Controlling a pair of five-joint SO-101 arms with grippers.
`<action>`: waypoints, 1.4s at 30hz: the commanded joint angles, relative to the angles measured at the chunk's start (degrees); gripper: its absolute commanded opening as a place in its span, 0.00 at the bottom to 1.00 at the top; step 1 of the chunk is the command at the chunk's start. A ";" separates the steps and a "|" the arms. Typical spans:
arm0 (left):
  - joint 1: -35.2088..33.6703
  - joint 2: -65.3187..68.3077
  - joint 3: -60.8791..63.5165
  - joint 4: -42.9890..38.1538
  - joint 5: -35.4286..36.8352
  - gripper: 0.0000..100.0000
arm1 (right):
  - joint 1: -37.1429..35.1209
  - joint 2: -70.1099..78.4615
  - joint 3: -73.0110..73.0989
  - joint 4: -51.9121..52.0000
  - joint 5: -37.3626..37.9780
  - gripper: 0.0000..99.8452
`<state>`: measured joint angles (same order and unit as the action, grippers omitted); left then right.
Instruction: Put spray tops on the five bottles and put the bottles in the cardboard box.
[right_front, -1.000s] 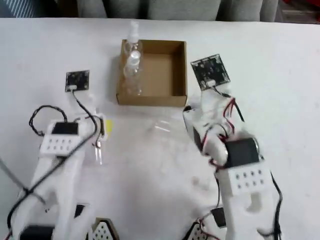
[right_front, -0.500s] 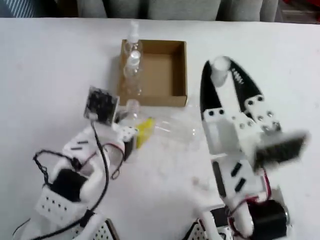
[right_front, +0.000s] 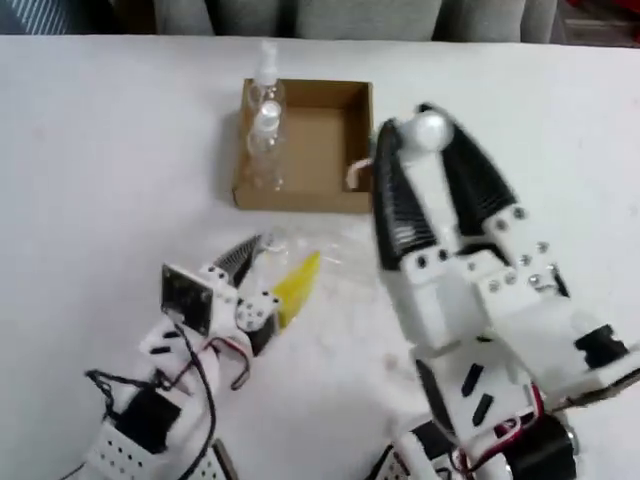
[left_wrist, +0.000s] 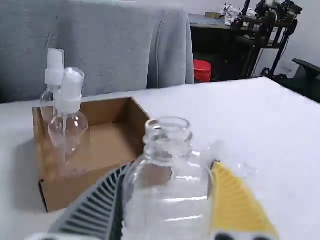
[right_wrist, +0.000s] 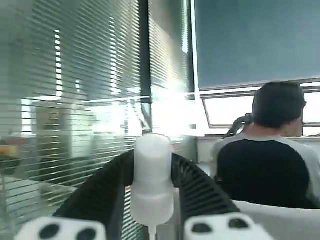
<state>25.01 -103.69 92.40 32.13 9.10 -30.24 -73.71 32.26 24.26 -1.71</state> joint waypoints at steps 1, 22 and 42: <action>0.48 -0.75 0.35 -2.29 -0.70 0.02 | -5.93 3.65 -2.55 -1.10 -0.79 0.01; -2.42 -0.75 0.88 -2.29 -0.79 0.02 | -10.15 14.73 -3.43 0.13 -0.88 0.01; -2.42 -0.75 0.88 -2.29 -0.79 0.02 | -9.89 14.55 1.23 6.29 -6.51 0.01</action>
<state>23.25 -103.69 93.80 32.13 9.10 -39.91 -58.86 33.05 30.68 -7.60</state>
